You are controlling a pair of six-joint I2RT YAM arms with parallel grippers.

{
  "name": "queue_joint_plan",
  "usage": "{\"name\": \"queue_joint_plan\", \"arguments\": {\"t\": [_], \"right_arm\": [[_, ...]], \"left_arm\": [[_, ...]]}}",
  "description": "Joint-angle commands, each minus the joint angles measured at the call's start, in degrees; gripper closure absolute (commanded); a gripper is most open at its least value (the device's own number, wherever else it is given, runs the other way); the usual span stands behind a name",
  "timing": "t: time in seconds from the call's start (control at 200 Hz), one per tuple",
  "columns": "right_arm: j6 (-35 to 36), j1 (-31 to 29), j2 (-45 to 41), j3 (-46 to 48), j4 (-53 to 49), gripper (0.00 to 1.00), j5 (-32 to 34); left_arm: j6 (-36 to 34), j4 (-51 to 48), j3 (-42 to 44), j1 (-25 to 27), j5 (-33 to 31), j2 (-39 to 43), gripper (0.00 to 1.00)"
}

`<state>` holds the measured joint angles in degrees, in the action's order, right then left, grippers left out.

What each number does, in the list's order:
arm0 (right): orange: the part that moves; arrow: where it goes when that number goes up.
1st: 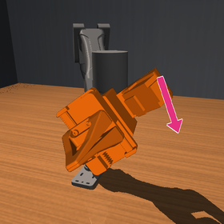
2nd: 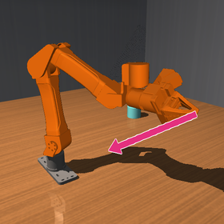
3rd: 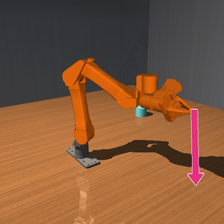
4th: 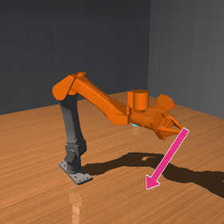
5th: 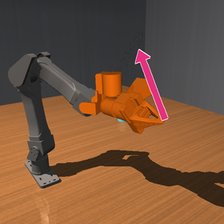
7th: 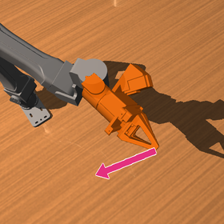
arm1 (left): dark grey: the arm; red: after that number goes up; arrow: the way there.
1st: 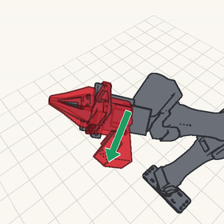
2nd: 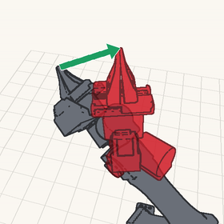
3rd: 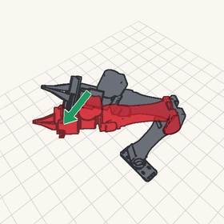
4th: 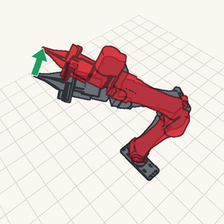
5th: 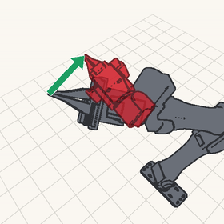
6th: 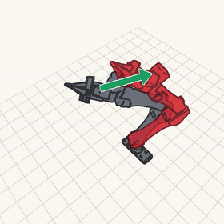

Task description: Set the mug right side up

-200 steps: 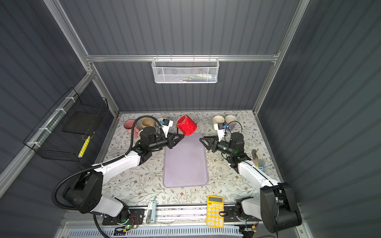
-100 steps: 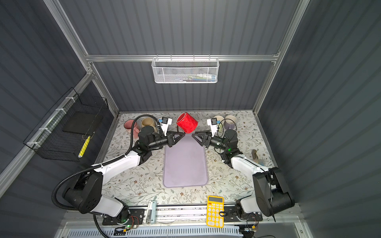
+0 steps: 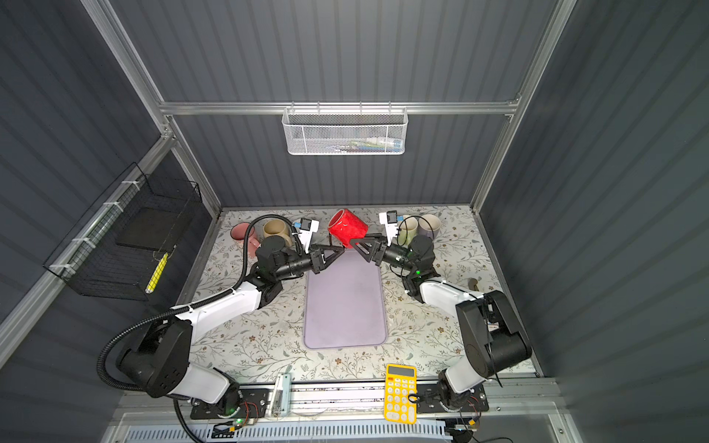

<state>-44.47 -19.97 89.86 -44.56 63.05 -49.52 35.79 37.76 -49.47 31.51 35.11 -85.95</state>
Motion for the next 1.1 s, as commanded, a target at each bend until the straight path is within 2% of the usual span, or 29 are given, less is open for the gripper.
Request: {"name": "queue_joint_plan", "arguments": {"t": [0.0,0.275,0.48,0.991,1.096], "right_arm": [[-2.0,-0.46,0.57,-1.51,4.54,0.48,0.01],[-4.2,-1.38,1.3,-1.76,7.29,0.53,0.08],[-6.97,-2.05,3.27,-2.89,10.81,0.6,-0.05],[-8.5,-2.3,4.24,-3.78,11.88,0.93,-0.16],[-8.82,-2.32,4.52,-3.78,11.92,0.98,-0.14]], "left_arm": [[0.76,7.82,0.4,-0.28,1.44,1.87,1.0],[2.92,11.2,1.72,-0.31,1.28,1.04,1.0],[3.87,12.51,1.94,-0.23,1.29,0.69,1.0],[5.13,14.71,3.08,-0.31,0.13,0.35,1.0],[5.01,14.62,3.14,-0.32,-0.22,0.38,0.97]]}}
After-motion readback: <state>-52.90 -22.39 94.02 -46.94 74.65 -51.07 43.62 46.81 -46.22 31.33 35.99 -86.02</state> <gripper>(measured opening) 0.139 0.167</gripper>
